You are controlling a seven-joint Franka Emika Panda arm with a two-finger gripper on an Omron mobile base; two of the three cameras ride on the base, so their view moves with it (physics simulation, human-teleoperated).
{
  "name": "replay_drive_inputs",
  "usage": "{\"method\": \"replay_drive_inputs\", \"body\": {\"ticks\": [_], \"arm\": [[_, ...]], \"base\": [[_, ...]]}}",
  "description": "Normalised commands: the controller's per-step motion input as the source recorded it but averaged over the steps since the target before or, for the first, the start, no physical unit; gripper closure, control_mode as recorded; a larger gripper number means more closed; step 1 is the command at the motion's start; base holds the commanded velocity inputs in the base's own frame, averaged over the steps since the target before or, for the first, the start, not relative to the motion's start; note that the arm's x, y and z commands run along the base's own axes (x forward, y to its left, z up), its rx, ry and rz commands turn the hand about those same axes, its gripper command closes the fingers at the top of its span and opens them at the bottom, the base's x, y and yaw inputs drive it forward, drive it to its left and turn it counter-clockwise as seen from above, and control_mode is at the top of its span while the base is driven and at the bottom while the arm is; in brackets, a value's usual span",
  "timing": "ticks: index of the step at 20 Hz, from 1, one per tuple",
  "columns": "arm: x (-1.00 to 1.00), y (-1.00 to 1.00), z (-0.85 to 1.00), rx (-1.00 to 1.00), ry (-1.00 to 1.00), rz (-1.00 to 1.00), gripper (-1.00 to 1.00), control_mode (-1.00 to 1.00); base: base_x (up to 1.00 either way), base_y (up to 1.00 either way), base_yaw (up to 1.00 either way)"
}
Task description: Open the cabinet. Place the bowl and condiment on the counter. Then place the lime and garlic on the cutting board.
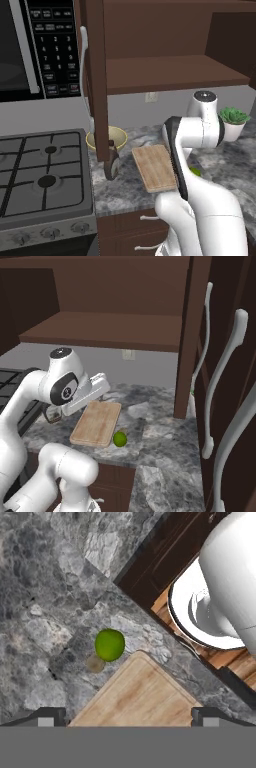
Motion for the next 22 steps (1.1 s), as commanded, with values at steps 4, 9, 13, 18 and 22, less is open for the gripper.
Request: {"method": "replay_drive_inputs", "body": {"ticks": [4,9,13,18,22], "arm": [[-0.05,-0.15,-0.13,0.07,0.07,-0.2,-1.0,-1.0],[-0.07,-0.19,-0.17,0.09,0.01,-0.16,-1.0,-1.0],[-0.12,-0.12,-0.17,0.07,0.0,-0.11,-1.0,-1.0],[-0.07,-0.06,-0.21,0.04,-0.01,-0.1,-1.0,-1.0],[0.0,-0.03,-0.2,0.01,0.01,-0.08,-1.0,-1.0]], "base": [[0.0,0.0,0.0],[0.0,0.0,0.0],[0.0,0.0,0.0],[0.0,0.0,0.0],[0.0,0.0,0.0]]}}
